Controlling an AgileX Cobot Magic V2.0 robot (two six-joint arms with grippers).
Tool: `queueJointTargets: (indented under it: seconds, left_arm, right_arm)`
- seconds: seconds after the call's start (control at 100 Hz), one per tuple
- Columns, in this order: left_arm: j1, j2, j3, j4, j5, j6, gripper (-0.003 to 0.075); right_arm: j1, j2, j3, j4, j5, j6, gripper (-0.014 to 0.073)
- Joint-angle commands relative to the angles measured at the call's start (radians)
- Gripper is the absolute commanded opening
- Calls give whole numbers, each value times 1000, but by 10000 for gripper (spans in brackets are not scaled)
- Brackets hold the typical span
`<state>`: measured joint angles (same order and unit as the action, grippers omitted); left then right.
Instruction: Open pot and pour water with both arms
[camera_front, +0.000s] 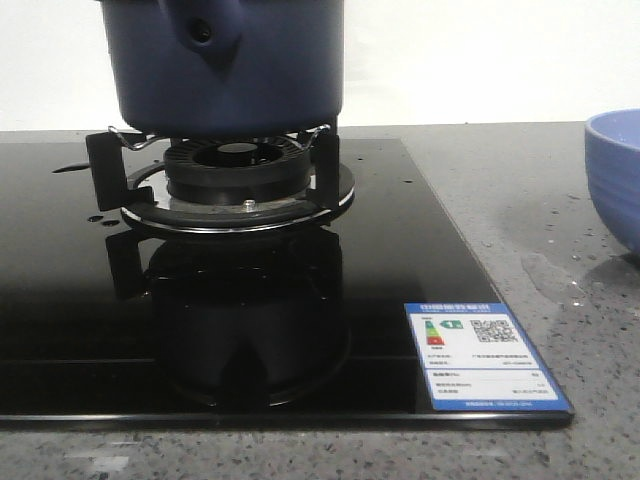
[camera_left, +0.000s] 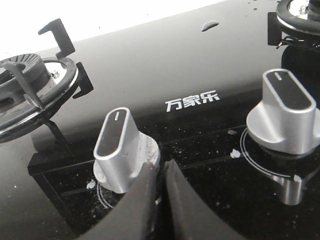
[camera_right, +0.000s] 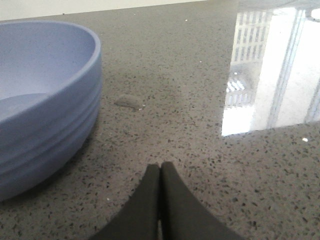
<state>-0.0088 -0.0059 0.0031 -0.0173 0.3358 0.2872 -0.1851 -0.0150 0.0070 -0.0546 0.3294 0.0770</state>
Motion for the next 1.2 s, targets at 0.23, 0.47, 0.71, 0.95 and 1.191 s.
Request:
queueJointTargets:
  seconds: [0.23,0.47,0.71,0.95,1.191]
  left_arm:
    - [-7,-25,30,-1,-44,-9,-20]
    - [-7,-25,30,-1,-40,-9,-20]
    - [-7,-25,30,2,-68,-9,-20]
    - [-7,-25,30,2,-68,-9,-20]
    - [-9,-25,30,-120,-187,-9,-20]
  right_arm:
    - [-8,-12,26,-13,-22,-6,-64]
    - [-8,-12,26,-13,-22,-6,-64]
    - [-8,-12,26,-13,-22,-6,-64]
    - [-8,-12,26,0,-274,-6,-64]
    - [-8,-12,26,312,-454,1,-64]
